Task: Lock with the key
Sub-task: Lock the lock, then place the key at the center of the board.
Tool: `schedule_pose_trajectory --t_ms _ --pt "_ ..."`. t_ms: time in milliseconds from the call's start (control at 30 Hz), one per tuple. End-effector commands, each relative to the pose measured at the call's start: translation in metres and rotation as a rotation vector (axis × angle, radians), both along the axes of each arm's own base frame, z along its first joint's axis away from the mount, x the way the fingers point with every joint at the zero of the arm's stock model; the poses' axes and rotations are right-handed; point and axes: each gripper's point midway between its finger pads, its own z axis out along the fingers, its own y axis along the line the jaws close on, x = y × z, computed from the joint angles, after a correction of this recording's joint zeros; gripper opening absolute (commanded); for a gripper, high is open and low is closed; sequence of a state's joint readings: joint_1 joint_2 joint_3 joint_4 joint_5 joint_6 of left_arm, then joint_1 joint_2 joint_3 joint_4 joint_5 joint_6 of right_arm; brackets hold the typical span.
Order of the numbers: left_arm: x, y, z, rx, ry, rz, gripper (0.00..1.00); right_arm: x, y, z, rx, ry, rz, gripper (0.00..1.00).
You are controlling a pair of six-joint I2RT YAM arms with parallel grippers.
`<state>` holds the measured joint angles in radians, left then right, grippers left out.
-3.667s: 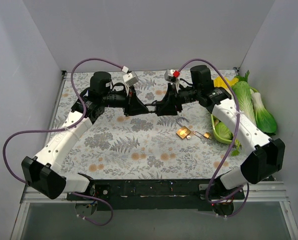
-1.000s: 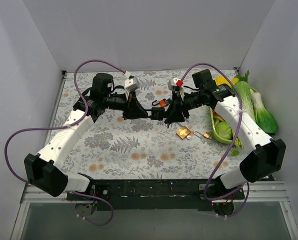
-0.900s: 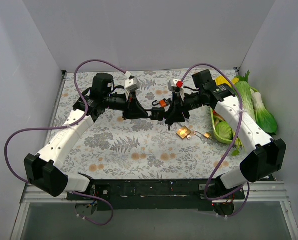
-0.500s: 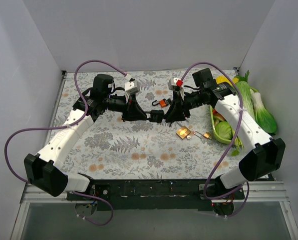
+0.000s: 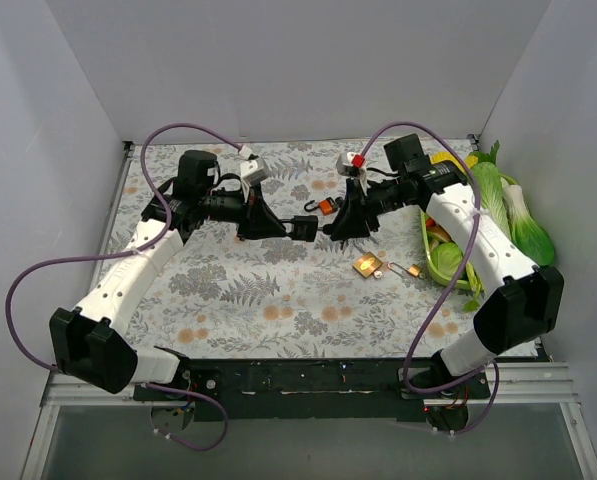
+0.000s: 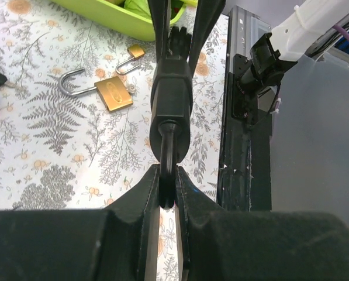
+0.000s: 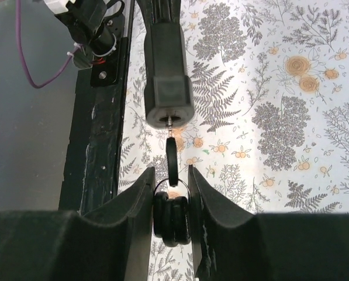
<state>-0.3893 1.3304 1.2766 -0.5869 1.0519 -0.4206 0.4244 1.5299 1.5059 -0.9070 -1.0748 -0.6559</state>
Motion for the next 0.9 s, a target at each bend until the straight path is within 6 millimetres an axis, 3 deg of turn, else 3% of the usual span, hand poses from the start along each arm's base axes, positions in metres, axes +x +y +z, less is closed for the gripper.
schedule_pose_trajectory --t_ms 0,200,333,367,400,467,500,533,567,600,633,733,867 --pt "0.015 0.028 0.023 -0.044 -0.092 0.081 0.00 0.016 -0.013 0.012 0.030 0.021 -0.050 0.01" --pt "0.033 0.054 0.020 -0.039 -0.076 0.178 0.00 0.027 -0.021 0.002 0.013 0.053 -0.062 0.01" --pt "0.057 0.081 0.015 -0.047 0.004 0.346 0.00 0.044 -0.013 -0.002 0.033 0.099 -0.103 0.01" --pt "0.062 0.086 0.018 -0.055 -0.007 0.381 0.00 0.063 -0.006 0.002 0.073 0.028 -0.121 0.01" --pt "0.067 0.090 0.016 -0.051 0.007 0.423 0.00 0.069 0.000 0.005 0.085 0.110 -0.175 0.01" --pt "0.078 0.104 0.008 -0.039 0.050 0.534 0.00 0.079 0.012 -0.008 0.086 0.144 -0.250 0.01" --pt "0.081 0.108 0.005 -0.033 0.070 0.573 0.00 0.095 0.022 0.004 0.146 0.100 -0.285 0.01" --pt "0.085 0.116 0.002 -0.033 0.101 0.623 0.00 0.094 0.032 -0.007 0.139 0.130 -0.302 0.01" --pt "0.090 0.125 -0.005 -0.018 0.128 0.685 0.00 0.106 0.039 -0.012 0.138 0.116 -0.357 0.01" --pt "0.092 0.130 -0.009 -0.016 0.154 0.710 0.00 0.114 0.048 -0.008 0.168 0.090 -0.366 0.01" --pt "0.096 0.147 -0.012 -0.021 0.176 0.766 0.00 0.115 0.062 -0.023 0.150 0.153 -0.370 0.01" --pt "0.096 0.164 -0.022 -0.035 0.252 0.832 0.00 0.138 0.090 -0.043 0.144 0.177 -0.427 0.01" --pt "0.094 0.172 -0.030 -0.023 0.279 0.865 0.00 0.175 0.119 -0.059 0.160 0.159 -0.513 0.01"
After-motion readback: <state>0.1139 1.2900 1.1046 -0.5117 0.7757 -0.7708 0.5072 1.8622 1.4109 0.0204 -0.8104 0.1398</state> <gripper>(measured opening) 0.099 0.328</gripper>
